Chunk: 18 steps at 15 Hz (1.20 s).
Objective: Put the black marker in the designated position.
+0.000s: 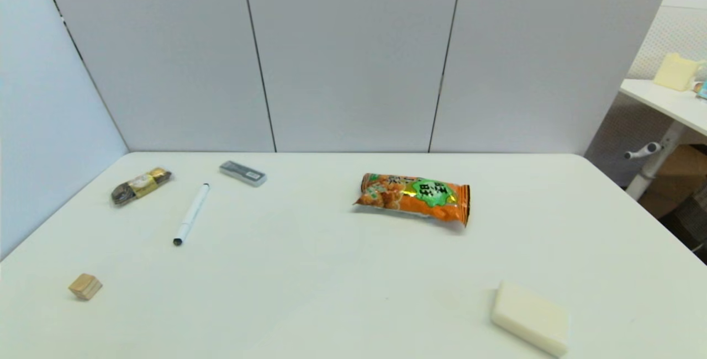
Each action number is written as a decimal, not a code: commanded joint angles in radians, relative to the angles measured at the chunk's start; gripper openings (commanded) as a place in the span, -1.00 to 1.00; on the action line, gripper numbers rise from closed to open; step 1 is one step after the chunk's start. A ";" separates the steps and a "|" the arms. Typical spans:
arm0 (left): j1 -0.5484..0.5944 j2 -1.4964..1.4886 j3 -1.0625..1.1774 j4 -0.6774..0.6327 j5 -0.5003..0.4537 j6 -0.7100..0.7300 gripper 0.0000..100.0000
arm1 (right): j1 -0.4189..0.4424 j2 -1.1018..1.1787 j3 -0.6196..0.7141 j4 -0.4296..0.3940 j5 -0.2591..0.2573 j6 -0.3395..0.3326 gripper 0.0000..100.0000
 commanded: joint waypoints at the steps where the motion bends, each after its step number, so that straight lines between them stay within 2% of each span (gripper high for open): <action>1: 0.000 0.001 0.000 0.000 0.000 0.000 1.00 | 0.000 0.001 0.000 -0.001 0.001 0.000 1.00; 18: 0.000 0.004 0.000 -0.002 0.002 -0.023 1.00 | 0.000 0.001 0.000 -0.001 0.001 0.000 1.00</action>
